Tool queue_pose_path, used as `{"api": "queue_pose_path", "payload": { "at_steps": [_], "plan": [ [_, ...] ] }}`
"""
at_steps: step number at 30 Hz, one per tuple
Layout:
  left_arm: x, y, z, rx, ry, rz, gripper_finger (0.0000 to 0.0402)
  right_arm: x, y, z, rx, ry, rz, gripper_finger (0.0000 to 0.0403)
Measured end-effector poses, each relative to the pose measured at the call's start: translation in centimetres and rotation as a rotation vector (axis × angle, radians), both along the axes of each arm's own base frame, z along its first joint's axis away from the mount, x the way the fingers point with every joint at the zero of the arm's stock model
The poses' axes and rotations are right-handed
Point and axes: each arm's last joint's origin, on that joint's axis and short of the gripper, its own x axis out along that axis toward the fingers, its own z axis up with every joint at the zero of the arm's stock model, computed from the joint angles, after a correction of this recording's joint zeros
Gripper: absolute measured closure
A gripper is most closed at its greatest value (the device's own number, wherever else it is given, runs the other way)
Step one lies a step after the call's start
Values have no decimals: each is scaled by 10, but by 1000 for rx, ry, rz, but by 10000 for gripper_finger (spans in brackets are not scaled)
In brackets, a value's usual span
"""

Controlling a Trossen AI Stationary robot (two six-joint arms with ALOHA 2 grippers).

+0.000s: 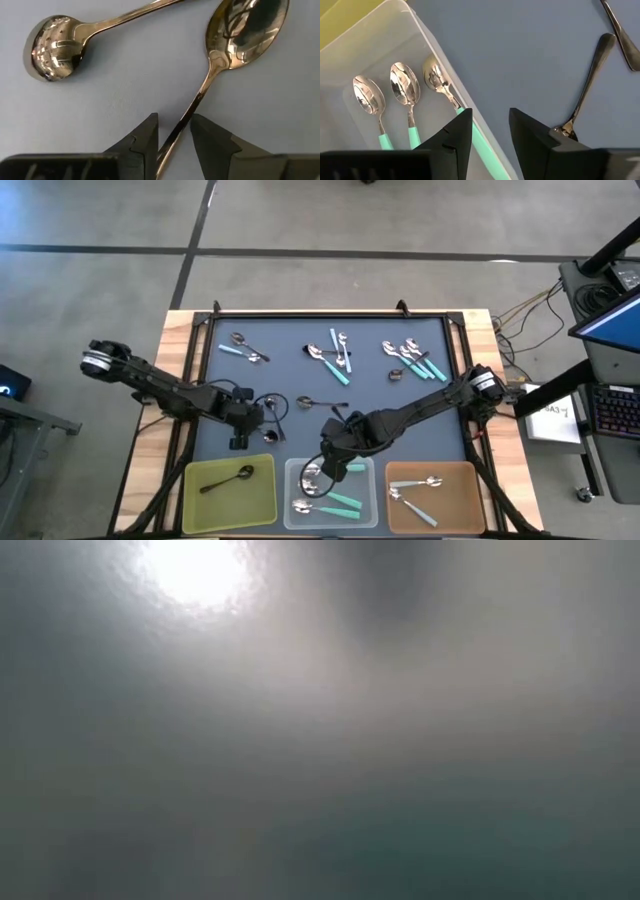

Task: Sort silverware by color (type)
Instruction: Put the black spoon into the yellow bin

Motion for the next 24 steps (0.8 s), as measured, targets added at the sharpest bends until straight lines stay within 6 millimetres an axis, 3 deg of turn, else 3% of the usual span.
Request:
{"api": "queue_pose_path", "payload": {
  "at_steps": [8,18,24],
  "plan": [
    [2,1,-1,-72,-20,122,392,0,0,0,-2,-1,-1,293],
    [-1,4,13,-105,-110,279,400,0,0,0,-7,-3,-3,294],
    [1,2,48,-173,-229,367,401,0,0,0,-6,-2,-3,298]
  ]
}}
